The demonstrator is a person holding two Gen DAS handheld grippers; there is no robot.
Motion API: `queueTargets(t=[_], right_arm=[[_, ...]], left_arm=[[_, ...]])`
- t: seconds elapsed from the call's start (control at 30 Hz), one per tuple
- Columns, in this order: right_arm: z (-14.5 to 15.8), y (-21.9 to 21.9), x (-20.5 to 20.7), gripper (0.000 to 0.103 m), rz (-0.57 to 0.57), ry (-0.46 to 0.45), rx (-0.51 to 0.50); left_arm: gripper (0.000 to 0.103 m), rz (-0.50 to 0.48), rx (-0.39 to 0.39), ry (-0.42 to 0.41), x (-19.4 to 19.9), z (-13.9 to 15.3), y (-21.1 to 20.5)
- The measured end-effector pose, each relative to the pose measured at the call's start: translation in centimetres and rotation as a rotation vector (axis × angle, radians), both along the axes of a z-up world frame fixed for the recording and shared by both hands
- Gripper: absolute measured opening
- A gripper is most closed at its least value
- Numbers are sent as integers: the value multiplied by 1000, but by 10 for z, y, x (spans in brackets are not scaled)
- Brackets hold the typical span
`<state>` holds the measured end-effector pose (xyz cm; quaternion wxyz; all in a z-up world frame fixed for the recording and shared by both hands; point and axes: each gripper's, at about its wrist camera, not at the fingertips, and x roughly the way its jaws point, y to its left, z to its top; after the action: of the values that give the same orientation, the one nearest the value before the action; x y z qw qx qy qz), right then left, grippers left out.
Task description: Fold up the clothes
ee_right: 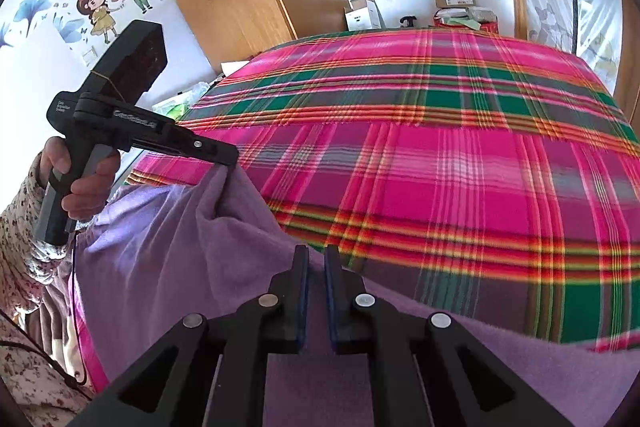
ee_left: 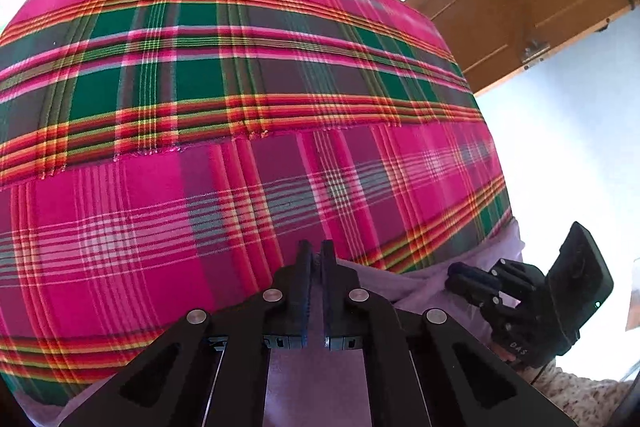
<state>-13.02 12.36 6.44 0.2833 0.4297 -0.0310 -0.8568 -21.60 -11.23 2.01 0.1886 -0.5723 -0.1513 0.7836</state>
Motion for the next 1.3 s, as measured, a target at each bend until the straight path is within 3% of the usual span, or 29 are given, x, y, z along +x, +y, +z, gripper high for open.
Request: queueTargets(t=[0.17,0.37,0.43,0.5,0.6,0.73,0.77,0.8,1.1,1.17,1.23,1.3], right_arm=[[5,-21,-2,22,92,52,35],[10,-29,-2,22,166,77,-20],[15,-32,-2,26,201,91,-47],[14,-36,-4,35,207,85,-42],[12,-41,-7,37,208,72,-32],[9,-48,-12,36,209,55,-18],[8,-50,-13,24,210,50,-14],[7,-51,-14,4,210,46,-11],[0,-59,-21,6,182,11,15],[-1,-59,-21,7,166,4,18],[-2,-58,-22,7,150,-3,21],[-4,-57,-22,9,134,-9,25]], left_arm=[[0,59,1,33,-4,1,-7],[0,64,-7,31,0,2,-11],[3,68,5,25,4,4,-14],[4,63,3,27,10,7,-15],[8,43,-24,34,22,9,-17],[15,44,-60,31,31,4,-22],[16,47,-68,29,32,2,-24],[16,53,-72,26,32,1,-26],[16,64,-30,19,32,-9,-34],[26,42,-4,32,33,-8,-33],[42,16,14,42,33,-8,-30],[43,-19,36,46,32,-9,-25]])
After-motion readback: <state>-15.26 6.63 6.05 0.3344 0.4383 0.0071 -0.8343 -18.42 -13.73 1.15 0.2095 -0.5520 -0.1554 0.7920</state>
